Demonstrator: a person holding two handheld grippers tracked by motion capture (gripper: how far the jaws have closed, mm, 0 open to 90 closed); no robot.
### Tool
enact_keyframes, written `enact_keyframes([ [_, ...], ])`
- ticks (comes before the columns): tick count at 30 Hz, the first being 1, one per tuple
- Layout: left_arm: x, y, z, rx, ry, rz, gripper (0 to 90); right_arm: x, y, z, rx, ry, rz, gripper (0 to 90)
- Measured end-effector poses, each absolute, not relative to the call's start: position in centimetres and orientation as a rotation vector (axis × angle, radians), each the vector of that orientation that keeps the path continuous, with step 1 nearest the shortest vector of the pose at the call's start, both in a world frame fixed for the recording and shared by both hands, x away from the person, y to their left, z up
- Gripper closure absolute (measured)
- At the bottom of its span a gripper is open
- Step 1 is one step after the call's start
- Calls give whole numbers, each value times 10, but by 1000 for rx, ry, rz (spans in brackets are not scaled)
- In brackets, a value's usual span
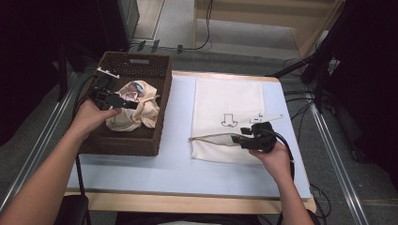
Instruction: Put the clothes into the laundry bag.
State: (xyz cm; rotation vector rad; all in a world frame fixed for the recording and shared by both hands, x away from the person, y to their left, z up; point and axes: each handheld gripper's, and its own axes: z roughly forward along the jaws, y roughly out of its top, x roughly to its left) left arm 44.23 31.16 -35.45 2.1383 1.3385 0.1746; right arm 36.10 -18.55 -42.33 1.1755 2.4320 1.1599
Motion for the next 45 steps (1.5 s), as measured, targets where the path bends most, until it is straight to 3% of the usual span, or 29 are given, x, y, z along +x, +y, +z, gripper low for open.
enact_keyframes([
  [15, 464, 300, -382, 2147, 1497, 225, 0, 362, -186, -424, 1174, 2435, 1154, 453],
  [22, 475, 298, -398, 2075, 1613, 109, 0, 362, -186, -424, 1170, 2435, 1144, 450],
  [45, 477, 290, -428, 2208, 1605, 300, 0, 361, -190, -426, 1180, 2428, 1127, 445],
])
